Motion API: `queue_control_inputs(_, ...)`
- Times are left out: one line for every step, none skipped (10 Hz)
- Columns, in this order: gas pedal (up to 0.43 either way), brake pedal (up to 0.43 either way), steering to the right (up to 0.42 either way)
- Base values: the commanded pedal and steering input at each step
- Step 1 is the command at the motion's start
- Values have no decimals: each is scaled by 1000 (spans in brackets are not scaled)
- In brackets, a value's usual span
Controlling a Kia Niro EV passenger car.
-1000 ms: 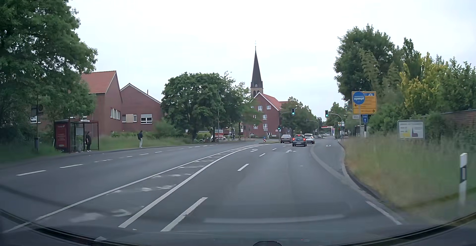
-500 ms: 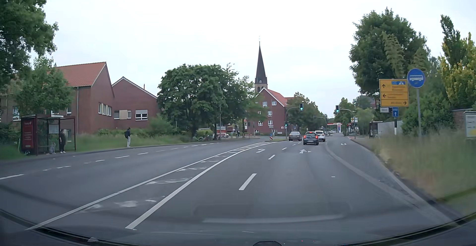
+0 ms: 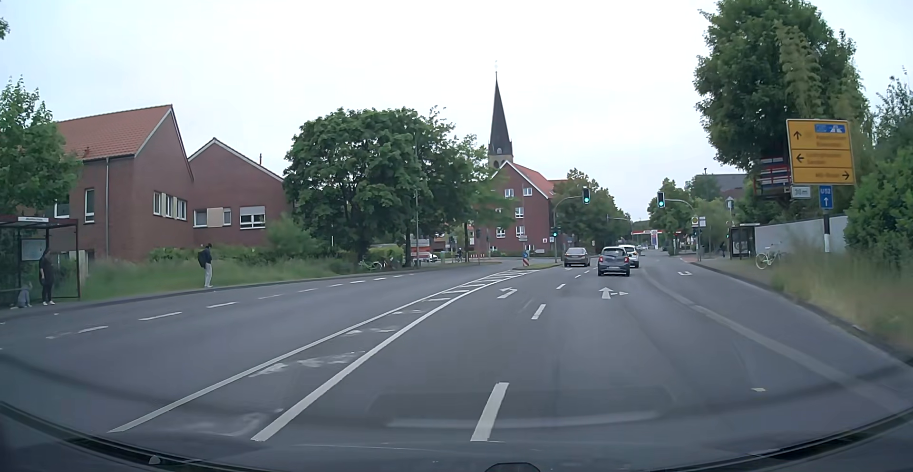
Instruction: Follow the waypoints while adhering to traffic rules and regulations
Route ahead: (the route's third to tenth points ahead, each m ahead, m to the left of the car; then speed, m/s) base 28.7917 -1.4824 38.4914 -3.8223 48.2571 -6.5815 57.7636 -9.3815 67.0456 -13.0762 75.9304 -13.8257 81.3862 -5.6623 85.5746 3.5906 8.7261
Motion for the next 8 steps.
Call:
queue_control_inputs(130, 0, 0)
queue_control_inputs(118, 0, 2)
queue_control_inputs(118, 0, 6)
queue_control_inputs(110, 0, 11)
queue_control_inputs(98, 0, 17)
queue_control_inputs(98, 0, 19)
queue_control_inputs(87, 0, 23)
queue_control_inputs(87, 0, 28)
